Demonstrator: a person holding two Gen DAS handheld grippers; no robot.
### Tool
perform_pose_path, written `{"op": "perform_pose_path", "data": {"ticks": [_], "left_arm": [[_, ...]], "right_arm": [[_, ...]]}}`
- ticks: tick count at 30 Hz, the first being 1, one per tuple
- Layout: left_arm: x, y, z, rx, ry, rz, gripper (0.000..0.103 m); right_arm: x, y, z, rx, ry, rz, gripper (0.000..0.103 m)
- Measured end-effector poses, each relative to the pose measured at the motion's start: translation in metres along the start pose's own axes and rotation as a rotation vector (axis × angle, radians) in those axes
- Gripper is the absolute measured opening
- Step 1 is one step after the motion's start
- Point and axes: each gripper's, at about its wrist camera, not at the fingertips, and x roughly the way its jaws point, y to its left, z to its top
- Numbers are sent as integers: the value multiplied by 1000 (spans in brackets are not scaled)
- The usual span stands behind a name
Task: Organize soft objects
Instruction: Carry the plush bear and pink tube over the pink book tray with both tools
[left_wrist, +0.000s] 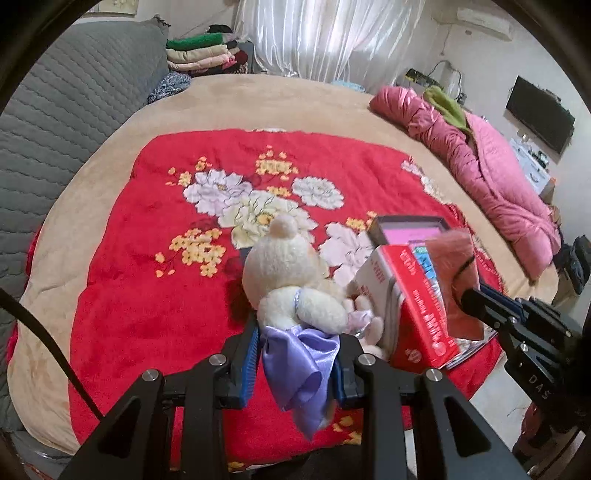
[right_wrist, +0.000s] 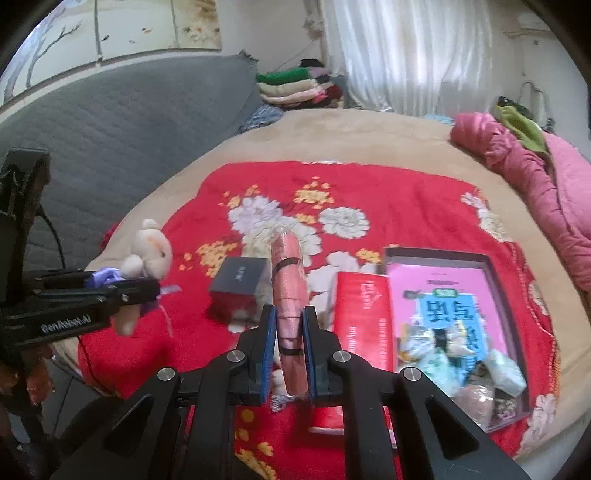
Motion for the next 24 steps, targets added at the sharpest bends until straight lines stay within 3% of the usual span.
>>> {"op": "perform_pose_path", "data": {"ticks": [12, 24], "left_arm": [[-15, -42, 25, 57, -47, -43, 32], [-16, -101, 56, 155, -64, -99, 32]], "right_arm": [[-59, -62, 3, 120, -104, -144, 15], [-86, -119, -5, 219, -136, -246, 15]]}}
